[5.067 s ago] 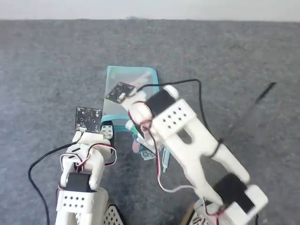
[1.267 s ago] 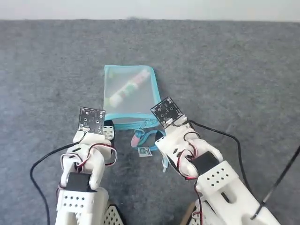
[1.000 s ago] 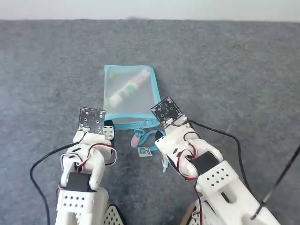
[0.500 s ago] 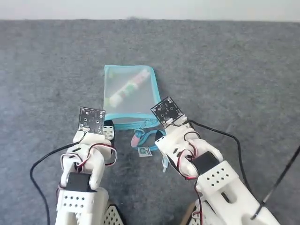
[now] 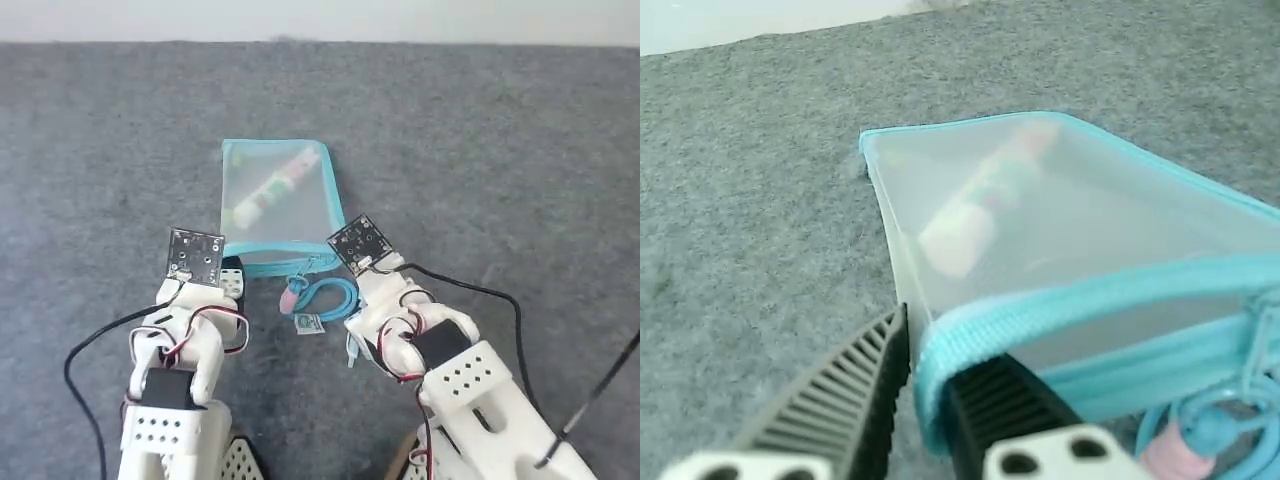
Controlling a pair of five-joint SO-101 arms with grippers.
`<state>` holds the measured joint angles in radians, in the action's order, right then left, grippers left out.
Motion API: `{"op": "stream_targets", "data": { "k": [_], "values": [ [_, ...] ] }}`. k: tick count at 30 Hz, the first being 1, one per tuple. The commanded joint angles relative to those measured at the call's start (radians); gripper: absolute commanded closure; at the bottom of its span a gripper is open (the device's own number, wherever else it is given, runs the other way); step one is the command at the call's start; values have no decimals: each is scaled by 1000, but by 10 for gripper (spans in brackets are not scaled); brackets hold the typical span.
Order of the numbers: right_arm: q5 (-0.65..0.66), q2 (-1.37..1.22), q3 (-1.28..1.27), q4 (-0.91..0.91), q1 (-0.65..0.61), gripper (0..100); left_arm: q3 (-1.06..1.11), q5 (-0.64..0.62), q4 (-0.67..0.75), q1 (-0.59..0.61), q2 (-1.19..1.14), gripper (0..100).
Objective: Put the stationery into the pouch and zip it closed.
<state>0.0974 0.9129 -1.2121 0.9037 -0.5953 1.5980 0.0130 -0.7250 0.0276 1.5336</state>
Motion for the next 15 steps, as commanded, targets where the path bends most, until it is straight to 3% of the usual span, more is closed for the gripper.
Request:
{"op": "stream_targets", "data": {
  "k": [1,5,15],
  "values": [
    [-9,-64,74,4,-36,766,-5,11,29,-2,-8,987],
    [-87,-188,120,-47,-107,775,-5,14,29,-2,-8,987],
    [-107,-406,153,-65,-102,778,-5,14,29,-2,-8,987]
  ]
}}
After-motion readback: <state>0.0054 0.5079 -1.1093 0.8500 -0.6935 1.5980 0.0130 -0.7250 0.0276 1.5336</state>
